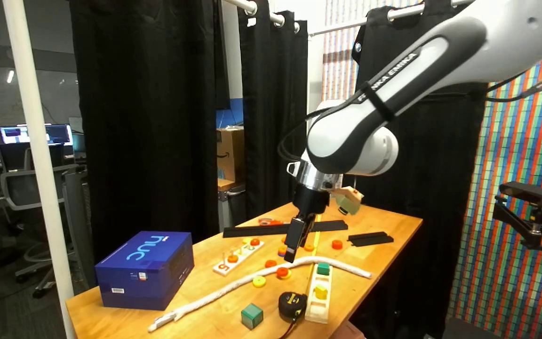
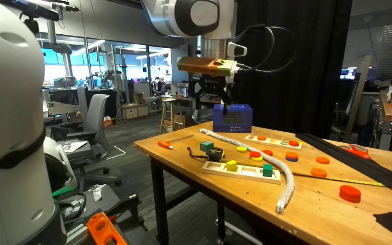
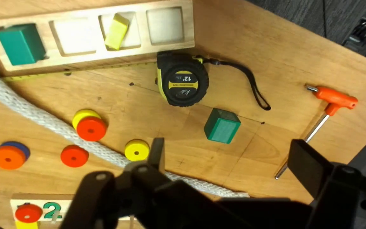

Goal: Pick up one orange object from the wooden object and put it on the table

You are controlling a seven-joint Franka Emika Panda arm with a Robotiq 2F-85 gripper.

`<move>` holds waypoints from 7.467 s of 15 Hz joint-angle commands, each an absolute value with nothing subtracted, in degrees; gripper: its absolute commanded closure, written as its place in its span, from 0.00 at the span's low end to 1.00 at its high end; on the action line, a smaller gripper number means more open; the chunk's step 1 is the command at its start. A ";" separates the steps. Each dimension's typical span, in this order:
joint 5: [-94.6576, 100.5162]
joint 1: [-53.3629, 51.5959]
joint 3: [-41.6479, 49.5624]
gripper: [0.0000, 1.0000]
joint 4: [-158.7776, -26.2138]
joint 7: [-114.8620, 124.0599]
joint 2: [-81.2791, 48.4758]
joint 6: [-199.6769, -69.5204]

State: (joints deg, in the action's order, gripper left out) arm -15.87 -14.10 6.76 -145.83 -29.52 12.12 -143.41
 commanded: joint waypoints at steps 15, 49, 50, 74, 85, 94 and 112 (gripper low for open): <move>-2.45 2.41 -1.16 0.00 -110.60 -60.91 -21.10 -134.47; 11.90 4.12 -1.16 0.00 -72.93 -65.18 -51.69 -133.22; 11.92 4.11 -1.07 0.00 -71.80 -65.15 -52.30 -132.57; 8.74 4.58 -2.56 0.00 -56.28 -64.81 -59.23 -118.32; 4.69 5.49 -4.09 0.51 -53.28 -65.27 -60.13 -113.42; 3.77 5.68 -4.20 0.75 -51.31 -64.79 -61.00 -110.97; 3.60 9.15 -3.66 0.75 -50.37 -64.81 -58.57 -111.55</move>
State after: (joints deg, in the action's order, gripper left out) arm 4.85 8.18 -3.76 -50.59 -64.64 -59.35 -112.66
